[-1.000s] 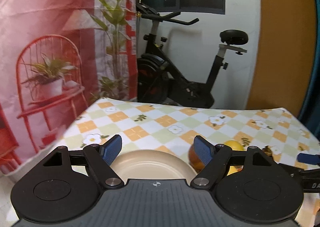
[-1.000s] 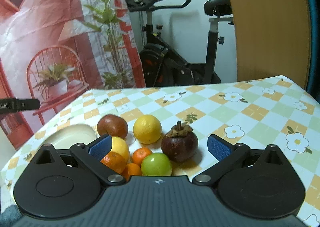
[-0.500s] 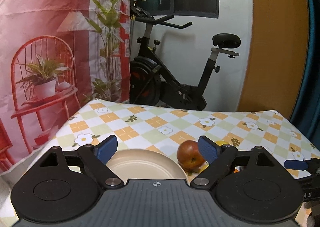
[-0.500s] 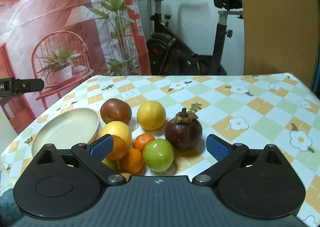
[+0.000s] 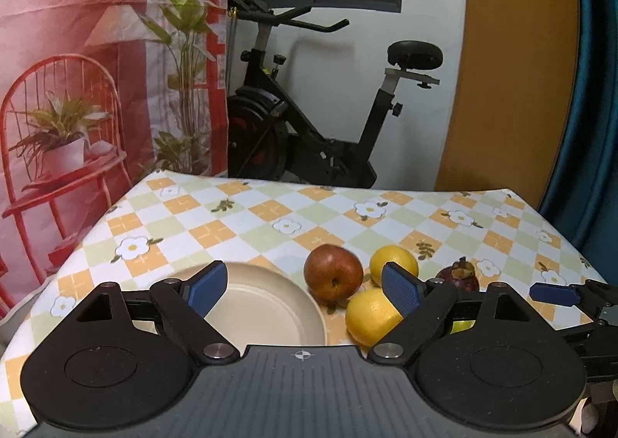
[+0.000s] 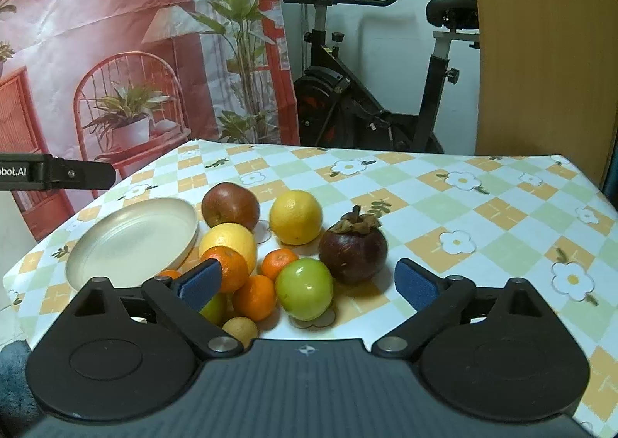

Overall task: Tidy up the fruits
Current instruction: 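Move the left gripper toward the dark purple mangosteen, then close the left gripper around the mangosteen and lift it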

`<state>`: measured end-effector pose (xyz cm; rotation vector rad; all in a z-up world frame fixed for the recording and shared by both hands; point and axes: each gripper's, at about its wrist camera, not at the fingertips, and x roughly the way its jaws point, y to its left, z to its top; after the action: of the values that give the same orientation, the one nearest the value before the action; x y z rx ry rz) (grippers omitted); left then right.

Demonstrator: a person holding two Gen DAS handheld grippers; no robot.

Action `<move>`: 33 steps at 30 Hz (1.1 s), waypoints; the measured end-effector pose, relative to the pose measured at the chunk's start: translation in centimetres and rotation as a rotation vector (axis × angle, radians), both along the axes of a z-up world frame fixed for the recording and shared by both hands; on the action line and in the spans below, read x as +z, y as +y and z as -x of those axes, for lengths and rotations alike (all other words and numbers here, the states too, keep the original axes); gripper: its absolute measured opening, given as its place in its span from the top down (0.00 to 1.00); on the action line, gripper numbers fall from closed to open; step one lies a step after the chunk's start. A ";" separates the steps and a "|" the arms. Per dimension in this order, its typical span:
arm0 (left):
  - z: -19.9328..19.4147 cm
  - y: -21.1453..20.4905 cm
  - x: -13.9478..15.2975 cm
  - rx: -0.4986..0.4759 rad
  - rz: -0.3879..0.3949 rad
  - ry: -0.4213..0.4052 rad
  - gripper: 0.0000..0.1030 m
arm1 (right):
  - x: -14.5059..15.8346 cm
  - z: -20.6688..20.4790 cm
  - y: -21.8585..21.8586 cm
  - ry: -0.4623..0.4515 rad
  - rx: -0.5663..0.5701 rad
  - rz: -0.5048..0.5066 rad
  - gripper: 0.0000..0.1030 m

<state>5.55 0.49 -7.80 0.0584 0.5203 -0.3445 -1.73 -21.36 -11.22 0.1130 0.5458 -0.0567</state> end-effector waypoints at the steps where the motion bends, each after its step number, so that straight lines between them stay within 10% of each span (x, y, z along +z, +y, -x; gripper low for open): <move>1: -0.2 0.0 0.2 -0.005 0.007 -0.002 0.15 | 0.2 0.0 -0.1 -0.002 -0.005 0.011 0.10; 13: -4.8 -4.5 -1.1 -0.201 0.060 0.153 0.45 | 0.5 -1.9 -2.7 0.025 0.004 0.070 0.22; 33: -10.7 -12.6 -4.3 -0.409 0.049 0.403 0.46 | -2.2 -7.2 -5.7 0.101 0.021 -0.143 0.29</move>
<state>16.20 -12.07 -12.08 0.0476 0.9011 -0.7772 5.42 -27.01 -13.44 0.2450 0.6514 -0.0028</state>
